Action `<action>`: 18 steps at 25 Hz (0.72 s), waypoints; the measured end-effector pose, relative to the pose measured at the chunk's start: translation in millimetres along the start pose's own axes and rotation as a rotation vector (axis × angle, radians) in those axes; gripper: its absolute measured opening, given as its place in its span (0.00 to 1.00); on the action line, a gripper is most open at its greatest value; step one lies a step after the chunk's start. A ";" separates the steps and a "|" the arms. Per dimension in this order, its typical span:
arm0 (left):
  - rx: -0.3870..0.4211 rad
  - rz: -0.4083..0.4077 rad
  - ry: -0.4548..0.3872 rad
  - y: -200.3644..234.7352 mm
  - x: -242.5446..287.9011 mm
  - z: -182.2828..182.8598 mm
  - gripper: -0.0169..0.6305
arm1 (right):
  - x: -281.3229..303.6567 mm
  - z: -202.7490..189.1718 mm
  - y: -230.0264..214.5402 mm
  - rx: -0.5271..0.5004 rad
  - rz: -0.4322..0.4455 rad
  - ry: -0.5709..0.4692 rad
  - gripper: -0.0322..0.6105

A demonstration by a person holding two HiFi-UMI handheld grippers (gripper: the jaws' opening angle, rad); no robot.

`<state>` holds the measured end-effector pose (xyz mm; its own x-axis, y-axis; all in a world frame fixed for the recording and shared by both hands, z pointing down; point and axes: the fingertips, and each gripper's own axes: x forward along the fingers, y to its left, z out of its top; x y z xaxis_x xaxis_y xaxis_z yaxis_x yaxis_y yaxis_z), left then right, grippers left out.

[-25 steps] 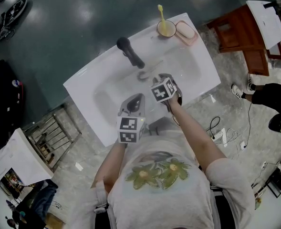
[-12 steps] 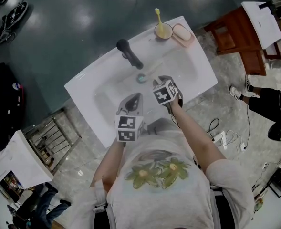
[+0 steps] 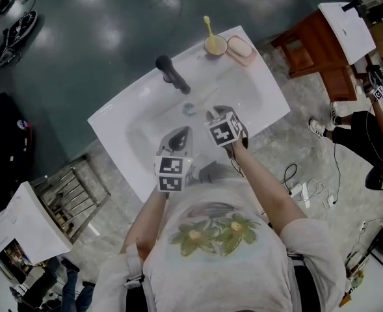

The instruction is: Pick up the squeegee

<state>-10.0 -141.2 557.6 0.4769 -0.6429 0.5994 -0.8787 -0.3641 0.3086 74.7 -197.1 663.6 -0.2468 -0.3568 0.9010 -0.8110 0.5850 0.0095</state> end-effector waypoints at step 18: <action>0.049 -0.027 -0.073 -11.5 -17.8 20.4 0.04 | -59.4 15.2 17.5 0.039 0.001 -0.141 0.21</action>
<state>-8.0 -139.3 528.2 0.5024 -0.6792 0.5351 -0.8642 -0.4136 0.2865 67.2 -176.7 603.7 -0.3179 -0.4568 0.8308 -0.8299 0.5579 -0.0108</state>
